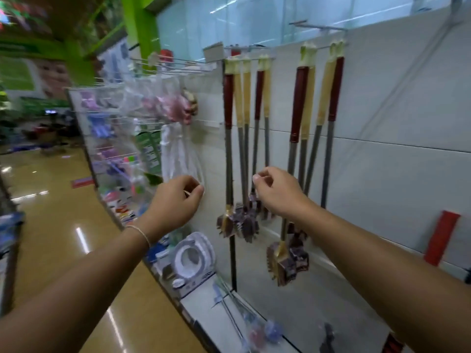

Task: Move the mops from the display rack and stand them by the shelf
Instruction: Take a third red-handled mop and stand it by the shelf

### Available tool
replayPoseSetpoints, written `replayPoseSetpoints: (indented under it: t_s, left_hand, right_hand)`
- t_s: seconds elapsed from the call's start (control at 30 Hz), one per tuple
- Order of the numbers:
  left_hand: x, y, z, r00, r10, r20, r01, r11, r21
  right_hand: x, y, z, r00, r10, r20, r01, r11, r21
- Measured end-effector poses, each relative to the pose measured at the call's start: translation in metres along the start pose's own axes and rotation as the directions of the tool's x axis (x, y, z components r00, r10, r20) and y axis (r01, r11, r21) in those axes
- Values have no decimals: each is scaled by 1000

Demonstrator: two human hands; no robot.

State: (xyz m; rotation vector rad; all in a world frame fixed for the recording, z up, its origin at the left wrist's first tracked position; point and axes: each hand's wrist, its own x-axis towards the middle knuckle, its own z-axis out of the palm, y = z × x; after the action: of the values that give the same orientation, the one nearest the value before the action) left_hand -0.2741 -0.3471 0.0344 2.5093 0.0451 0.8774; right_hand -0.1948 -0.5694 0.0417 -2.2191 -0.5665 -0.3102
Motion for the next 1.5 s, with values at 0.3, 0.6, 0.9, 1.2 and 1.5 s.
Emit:
replayPoseSetpoints:
  t_s: [0.3,0.6,0.9,1.2,1.5]
  left_hand:
    - [94,14,96,956,238,172,-191,949,-250]
    - [124,69,169,810,515,279,-346,805,-483]
    - [91,133,239,678,641,360,-346,710,-613]
    - [23,168,324,637,569,520,-180,766,-617]
    - [-46,178,402,577,514,635,-53,799,-599]
  right_hand:
    - [35,56,-18,940,209,-269,-240,967,-90]
    - [9,99,-48,796,355,-490,-479,865,-151]
    - [-48,143,-88,651,439,-619,-630,767,-119]
    - [-108,225,-106,559,597,-575,-734,679,-10]
    - [-133,314,-104,450,754,-479,-811,569,133]
